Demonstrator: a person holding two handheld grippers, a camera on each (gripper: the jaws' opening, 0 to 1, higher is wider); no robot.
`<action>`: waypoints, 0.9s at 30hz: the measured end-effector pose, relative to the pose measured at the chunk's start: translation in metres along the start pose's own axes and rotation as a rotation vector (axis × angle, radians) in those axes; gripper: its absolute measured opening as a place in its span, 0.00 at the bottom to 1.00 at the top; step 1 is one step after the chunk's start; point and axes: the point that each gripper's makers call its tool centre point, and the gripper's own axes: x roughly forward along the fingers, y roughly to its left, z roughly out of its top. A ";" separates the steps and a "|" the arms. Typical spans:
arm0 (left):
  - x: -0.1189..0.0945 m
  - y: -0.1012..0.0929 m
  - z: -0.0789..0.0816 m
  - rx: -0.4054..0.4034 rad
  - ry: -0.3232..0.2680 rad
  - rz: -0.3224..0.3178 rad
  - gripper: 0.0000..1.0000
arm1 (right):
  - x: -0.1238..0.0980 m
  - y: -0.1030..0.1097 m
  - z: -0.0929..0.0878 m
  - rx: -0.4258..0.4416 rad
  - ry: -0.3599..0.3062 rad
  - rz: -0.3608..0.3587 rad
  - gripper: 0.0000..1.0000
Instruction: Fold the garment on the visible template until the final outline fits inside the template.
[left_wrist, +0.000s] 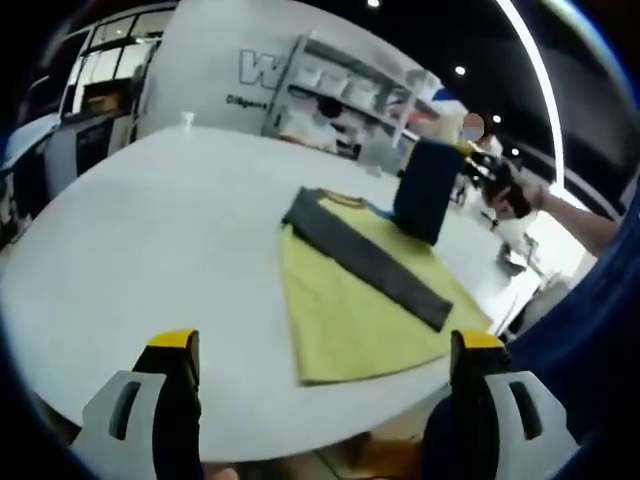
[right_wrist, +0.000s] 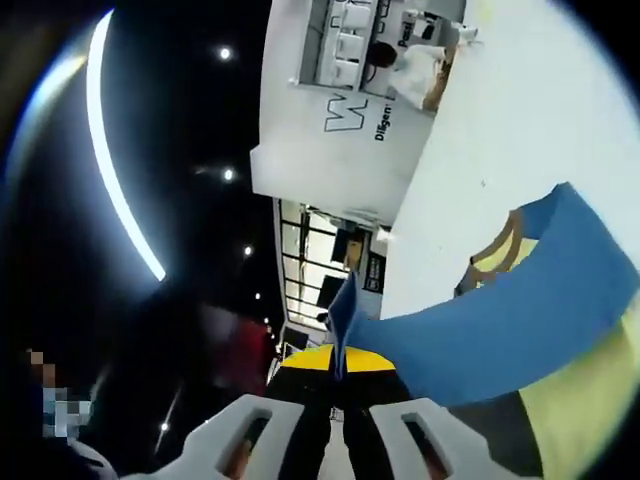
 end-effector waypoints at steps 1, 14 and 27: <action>0.001 -0.001 -0.001 0.000 0.004 -0.002 0.99 | 0.000 -0.004 -0.009 -0.003 0.020 -0.006 0.00; 0.003 -0.003 -0.002 0.002 0.012 -0.012 0.99 | 0.001 -0.029 -0.088 0.031 0.200 -0.009 0.00; 0.001 -0.004 -0.013 0.001 0.034 -0.014 0.99 | -0.010 -0.021 -0.137 0.022 0.331 0.064 0.00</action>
